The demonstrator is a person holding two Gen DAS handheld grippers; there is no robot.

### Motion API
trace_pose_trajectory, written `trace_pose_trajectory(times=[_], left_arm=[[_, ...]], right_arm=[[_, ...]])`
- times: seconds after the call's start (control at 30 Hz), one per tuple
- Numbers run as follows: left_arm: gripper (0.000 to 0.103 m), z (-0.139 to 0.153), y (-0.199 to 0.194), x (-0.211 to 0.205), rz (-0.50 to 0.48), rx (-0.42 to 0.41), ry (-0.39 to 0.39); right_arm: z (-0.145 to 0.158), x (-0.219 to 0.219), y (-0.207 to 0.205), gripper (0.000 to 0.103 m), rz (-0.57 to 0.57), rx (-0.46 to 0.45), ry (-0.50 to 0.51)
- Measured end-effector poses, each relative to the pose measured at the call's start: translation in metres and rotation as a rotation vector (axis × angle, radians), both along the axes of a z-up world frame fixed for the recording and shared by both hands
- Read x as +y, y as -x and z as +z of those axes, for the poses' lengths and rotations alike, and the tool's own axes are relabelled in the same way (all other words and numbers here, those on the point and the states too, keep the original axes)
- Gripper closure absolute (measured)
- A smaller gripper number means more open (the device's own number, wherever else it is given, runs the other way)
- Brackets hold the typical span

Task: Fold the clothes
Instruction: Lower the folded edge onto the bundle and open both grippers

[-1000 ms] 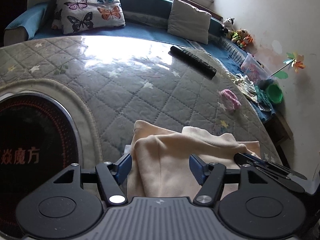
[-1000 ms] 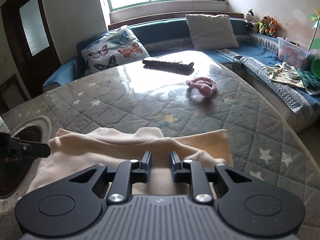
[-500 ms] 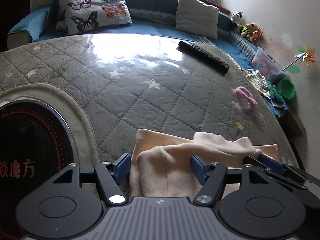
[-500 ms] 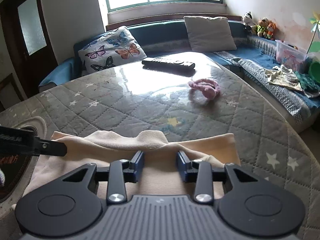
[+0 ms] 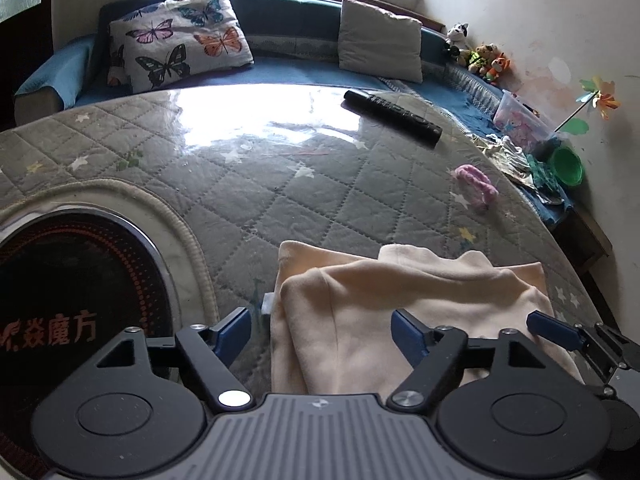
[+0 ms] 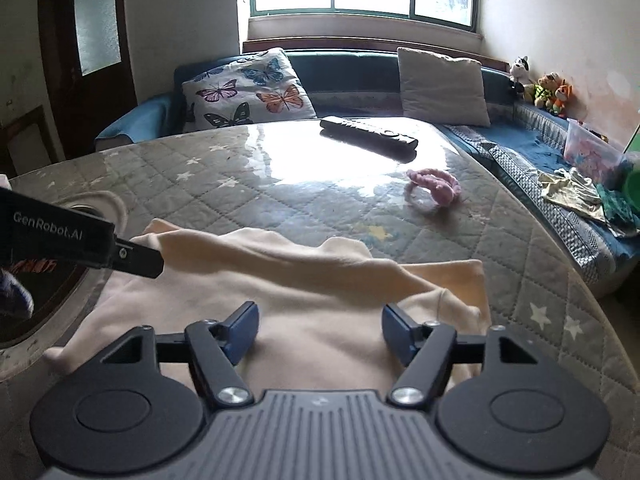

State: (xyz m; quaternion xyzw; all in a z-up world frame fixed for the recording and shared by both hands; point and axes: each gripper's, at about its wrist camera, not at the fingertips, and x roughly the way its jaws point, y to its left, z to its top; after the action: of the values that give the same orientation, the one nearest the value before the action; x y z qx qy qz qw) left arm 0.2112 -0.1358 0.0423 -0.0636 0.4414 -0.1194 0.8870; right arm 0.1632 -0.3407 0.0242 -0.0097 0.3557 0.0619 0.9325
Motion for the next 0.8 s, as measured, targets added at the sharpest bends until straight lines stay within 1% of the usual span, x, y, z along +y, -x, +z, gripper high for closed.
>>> trace_pose_trajectory(times=[0.13, 0.3, 0.43, 0.6, 0.7, 0.8], left_arm=[[0.016, 0.006, 0.015, 0.006, -0.002, -0.031, -0.009], [0.009, 0.014, 0.034, 0.019, 0.012, -0.077, -0.011], [0.0, 0.019, 0.049, 0.028, 0.019, -0.132, -0.019], [0.0, 0.023, 0.062, 0.039, 0.026, -0.183, 0.011], [0.0, 0.024, 0.066, 0.045, 0.036, -0.186, 0.014], [0.0, 0.022, 0.07, 0.052, 0.055, -0.18, 0.011]], right_arm=[[0.002, 0.007, 0.013, 0.024, 0.021, -0.006, 0.024], [-0.002, 0.008, 0.032, 0.022, -0.005, -0.005, 0.007], [-0.003, 0.006, 0.05, 0.021, -0.026, -0.028, -0.005], [-0.003, 0.003, 0.068, 0.021, -0.037, -0.054, 0.001], [-0.004, 0.0, 0.07, 0.02, -0.022, -0.048, -0.002], [-0.006, 0.003, 0.07, 0.02, -0.023, -0.041, 0.02]])
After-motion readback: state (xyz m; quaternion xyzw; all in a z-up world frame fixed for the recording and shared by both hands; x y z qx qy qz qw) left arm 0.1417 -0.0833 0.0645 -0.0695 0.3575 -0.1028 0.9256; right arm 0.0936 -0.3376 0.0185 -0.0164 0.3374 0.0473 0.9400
